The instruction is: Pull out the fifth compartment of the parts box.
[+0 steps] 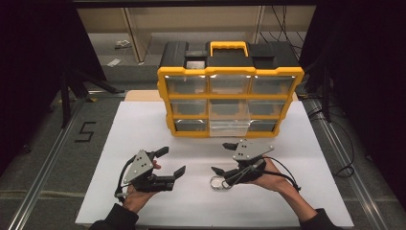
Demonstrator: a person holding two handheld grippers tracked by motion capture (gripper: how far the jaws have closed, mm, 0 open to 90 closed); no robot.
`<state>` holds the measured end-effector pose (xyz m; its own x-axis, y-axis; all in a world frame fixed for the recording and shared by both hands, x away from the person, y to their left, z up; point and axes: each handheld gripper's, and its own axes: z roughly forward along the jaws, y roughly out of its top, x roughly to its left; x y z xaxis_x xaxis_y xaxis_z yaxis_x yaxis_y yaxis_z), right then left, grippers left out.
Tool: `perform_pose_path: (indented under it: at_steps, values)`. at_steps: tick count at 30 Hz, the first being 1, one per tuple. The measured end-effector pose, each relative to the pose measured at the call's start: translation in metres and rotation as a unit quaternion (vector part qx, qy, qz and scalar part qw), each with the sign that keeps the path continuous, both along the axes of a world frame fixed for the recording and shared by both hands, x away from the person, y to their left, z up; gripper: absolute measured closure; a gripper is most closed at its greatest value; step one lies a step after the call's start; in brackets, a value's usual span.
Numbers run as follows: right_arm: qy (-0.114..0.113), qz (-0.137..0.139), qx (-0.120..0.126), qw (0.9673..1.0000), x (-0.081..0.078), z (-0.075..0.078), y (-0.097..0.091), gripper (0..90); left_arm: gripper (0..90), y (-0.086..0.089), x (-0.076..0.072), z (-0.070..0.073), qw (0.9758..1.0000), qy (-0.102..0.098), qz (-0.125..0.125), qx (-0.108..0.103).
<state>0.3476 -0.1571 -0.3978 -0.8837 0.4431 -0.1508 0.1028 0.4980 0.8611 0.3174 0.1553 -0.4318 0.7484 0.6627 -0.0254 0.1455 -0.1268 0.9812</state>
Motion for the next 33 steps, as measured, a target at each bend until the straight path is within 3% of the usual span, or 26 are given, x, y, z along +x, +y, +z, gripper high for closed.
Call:
perform_pose_path:
  at_steps: [5,16,21,33]
  values:
    - [0.008,-0.001,-0.024,0.9997,0.002,-0.01,0.003,20.8,14.9,0.0,0.0,0.0,1.0,0.0,0.0,-0.001]
    - [0.025,0.003,-0.045,0.9987,0.004,-0.021,0.006,20.9,14.9,0.0,0.0,0.0,1.0,0.0,0.0,-0.001]
    - [0.037,0.009,-0.067,0.997,0.004,-0.028,0.01,20.3,14.9,0.0,0.0,0.0,1.0,0.0,0.0,-0.002]
    - [0.051,0.019,-0.092,0.9942,0.005,-0.038,0.012,19.8,14.9,0.0,0.0,0.0,1.0,0.001,-0.001,-0.001]
